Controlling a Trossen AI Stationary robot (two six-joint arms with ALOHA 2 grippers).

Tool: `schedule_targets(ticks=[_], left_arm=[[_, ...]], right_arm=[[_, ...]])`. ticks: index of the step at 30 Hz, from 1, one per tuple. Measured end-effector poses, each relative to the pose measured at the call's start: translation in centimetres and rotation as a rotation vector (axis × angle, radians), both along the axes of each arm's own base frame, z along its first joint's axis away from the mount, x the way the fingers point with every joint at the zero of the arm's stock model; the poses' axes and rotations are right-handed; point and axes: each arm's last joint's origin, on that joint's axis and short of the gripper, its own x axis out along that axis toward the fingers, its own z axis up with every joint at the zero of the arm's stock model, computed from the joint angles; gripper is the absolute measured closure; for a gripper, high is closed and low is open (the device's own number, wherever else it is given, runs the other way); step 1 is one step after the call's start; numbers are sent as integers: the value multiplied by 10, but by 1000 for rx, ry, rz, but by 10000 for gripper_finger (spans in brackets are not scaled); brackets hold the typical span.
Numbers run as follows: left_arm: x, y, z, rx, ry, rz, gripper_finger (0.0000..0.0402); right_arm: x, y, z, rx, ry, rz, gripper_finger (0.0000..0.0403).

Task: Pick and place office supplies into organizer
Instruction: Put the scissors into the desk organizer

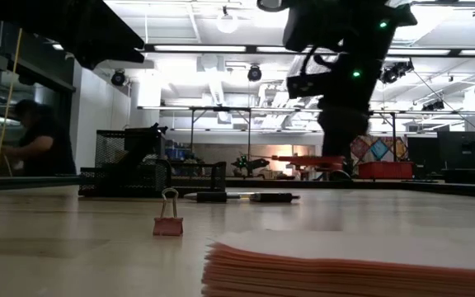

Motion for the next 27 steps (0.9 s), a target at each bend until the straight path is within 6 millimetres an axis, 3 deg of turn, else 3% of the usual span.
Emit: schedule_targets(ticks=[14, 18, 27], left_arm=[[37, -10, -31, -43, 43, -12, 131], [45, -15, -39, -77, 109, -146, 131], [54, -22, -22, -138, 256, -278, 131]], right_arm=[[-16, 53, 3, -269, 9, 190, 394], [-21, 65, 3, -304, 35, 267, 397], [-26, 100, 4, -287, -3, 474, 393]])
